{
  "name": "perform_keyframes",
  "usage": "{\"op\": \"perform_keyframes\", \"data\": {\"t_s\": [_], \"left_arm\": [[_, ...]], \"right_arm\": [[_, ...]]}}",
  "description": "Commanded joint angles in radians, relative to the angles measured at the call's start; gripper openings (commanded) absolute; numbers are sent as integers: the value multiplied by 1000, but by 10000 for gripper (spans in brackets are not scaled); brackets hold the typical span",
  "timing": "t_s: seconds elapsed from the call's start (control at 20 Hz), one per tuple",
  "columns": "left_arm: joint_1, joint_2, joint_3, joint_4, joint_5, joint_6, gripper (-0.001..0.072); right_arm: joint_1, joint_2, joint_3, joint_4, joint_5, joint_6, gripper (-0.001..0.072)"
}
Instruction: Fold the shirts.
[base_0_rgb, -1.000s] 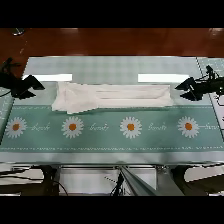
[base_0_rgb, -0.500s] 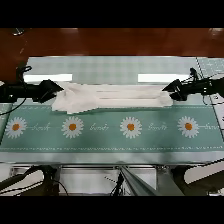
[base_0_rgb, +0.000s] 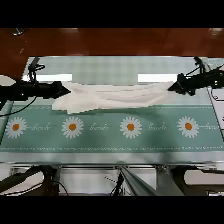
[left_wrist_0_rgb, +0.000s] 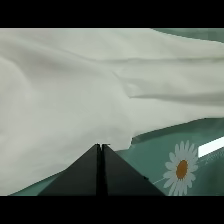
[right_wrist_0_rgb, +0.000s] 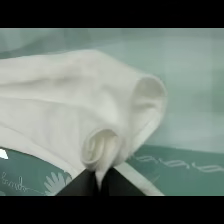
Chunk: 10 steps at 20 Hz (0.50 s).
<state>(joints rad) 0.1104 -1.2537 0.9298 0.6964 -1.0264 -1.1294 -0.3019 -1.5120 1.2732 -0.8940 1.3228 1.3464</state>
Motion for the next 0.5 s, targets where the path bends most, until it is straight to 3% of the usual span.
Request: {"op": "perform_keyframes", "data": {"t_s": [0.0,0.2,0.45], "left_arm": [[-66,0,14,-1,6,18,18],[-220,-35,57,0,44,13,18],[-438,-206,220,1,78,-90,18]], "right_arm": [[2,218,-16,-146,65,32,33],[2,450,-98,-196,105,68,34],[3,651,-204,-185,130,125,33]]}}
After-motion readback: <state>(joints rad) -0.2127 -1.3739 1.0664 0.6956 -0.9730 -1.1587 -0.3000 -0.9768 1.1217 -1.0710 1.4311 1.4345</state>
